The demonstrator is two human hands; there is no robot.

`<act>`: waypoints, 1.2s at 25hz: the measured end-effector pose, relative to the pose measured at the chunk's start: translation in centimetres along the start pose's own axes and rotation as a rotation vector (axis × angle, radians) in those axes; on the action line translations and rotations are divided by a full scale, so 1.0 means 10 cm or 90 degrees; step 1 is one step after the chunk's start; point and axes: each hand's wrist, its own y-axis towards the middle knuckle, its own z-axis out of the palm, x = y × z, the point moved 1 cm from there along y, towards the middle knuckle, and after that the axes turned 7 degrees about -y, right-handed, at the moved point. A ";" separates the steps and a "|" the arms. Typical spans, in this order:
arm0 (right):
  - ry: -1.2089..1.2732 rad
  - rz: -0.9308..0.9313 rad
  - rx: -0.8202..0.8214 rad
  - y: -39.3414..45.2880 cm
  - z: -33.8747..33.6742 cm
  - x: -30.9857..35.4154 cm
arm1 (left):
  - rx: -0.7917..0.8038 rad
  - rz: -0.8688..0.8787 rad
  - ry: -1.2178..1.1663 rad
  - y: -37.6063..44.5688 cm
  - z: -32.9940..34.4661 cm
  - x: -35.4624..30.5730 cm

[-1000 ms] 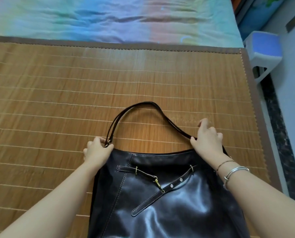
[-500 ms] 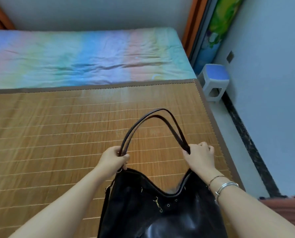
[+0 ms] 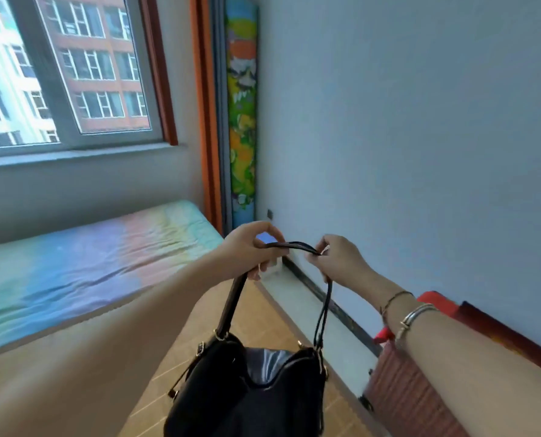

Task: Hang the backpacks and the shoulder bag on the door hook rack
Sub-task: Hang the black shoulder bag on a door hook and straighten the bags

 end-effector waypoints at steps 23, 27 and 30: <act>0.066 0.092 -0.366 -3.49 -5.11 -2.62 | 0.463 0.337 -0.147 0.28 5.31 -4.04; -0.034 0.155 -0.484 -4.26 -5.66 -3.13 | 0.581 0.363 -0.221 0.01 6.43 -4.61; -0.114 0.209 -0.634 -4.95 -6.08 -3.50 | 0.715 0.384 -0.242 -0.24 7.28 -5.04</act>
